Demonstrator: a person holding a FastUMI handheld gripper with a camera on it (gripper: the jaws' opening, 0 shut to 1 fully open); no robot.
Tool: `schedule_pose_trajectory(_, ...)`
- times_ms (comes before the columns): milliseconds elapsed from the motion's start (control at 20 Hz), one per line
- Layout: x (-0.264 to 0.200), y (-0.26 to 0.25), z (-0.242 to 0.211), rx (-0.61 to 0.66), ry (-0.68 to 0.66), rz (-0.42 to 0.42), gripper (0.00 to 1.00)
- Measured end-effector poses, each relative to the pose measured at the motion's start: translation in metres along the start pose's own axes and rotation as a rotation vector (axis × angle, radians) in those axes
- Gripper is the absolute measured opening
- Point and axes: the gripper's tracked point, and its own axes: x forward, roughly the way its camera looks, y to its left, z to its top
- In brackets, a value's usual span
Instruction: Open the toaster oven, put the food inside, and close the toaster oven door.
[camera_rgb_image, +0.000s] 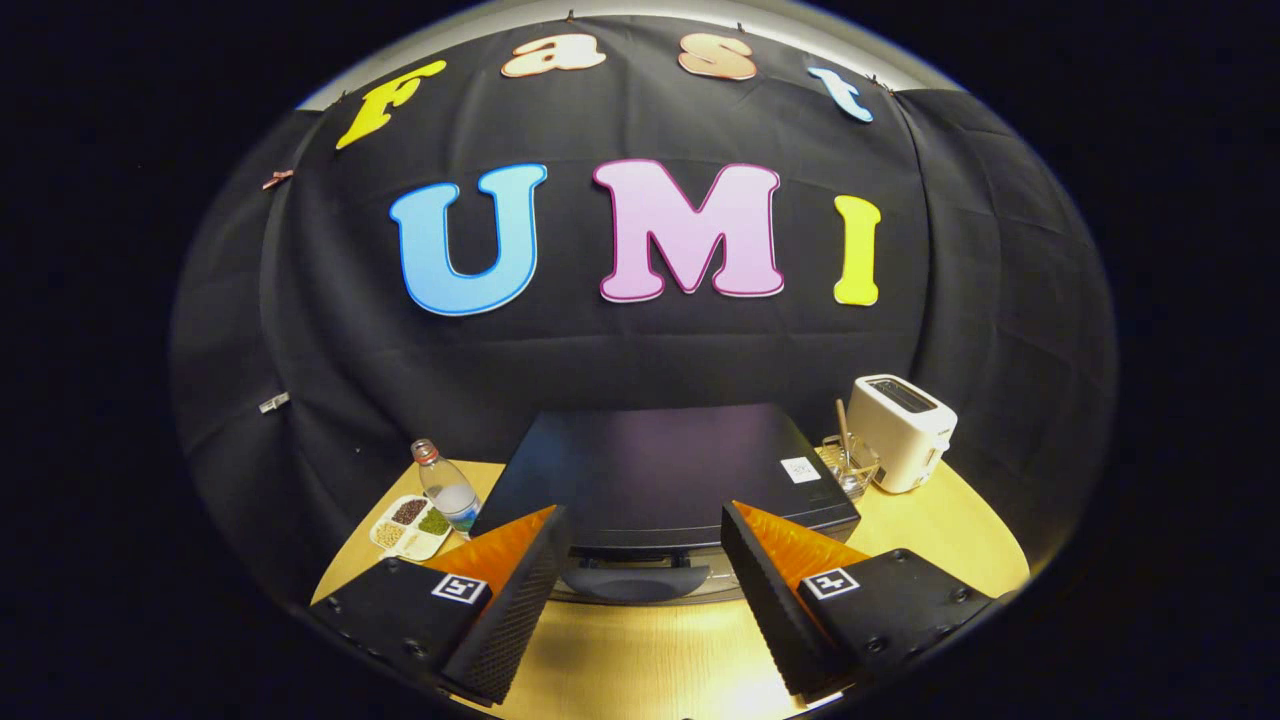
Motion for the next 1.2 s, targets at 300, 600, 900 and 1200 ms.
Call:
schedule_pose_trajectory(300, 0.029, 0.000, -0.039, -0.003, 0.115, -0.024, 0.99)
schedule_pose_trajectory(600, 0.041, 0.000, -0.064, -0.028, 0.199, -0.033, 0.98)
schedule_pose_trajectory(900, 0.050, 0.002, -0.061, -0.008, 0.177, -0.033, 1.00)
schedule_pose_trajectory(1200, 0.033, 0.001, -0.072, -0.021, 0.211, -0.033, 1.00)
